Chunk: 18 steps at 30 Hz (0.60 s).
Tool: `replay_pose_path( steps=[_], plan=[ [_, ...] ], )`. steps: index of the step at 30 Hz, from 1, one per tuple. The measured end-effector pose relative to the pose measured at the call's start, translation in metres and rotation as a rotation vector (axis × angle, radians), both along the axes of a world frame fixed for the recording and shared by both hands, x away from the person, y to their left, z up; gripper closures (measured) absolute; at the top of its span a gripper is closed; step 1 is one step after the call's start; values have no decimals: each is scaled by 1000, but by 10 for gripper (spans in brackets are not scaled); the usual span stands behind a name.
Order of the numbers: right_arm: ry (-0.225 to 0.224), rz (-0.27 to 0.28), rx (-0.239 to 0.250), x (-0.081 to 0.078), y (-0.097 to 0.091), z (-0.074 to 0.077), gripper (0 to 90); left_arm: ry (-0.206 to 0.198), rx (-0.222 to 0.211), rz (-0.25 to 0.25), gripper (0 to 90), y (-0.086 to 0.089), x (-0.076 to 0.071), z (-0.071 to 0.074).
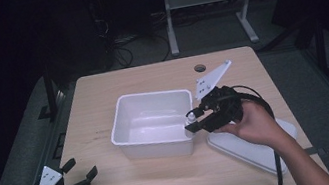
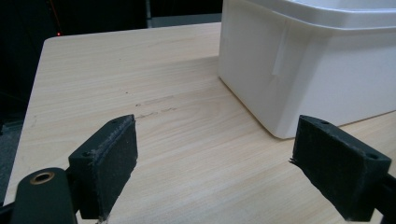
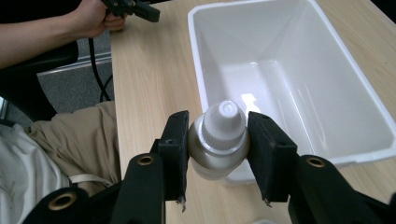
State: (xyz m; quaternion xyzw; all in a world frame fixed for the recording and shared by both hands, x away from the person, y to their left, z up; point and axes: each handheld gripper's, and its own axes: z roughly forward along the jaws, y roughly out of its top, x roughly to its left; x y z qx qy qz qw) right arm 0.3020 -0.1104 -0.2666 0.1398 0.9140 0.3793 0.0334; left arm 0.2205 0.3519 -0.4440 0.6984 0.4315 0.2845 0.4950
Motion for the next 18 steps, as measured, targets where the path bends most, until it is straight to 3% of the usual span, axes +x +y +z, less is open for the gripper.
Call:
replay_pose_path(
  steps=[18],
  plan=[
    [-10,30,-5,12,19,9,598,-2,-1,4,130,2,0,0]
  ],
)
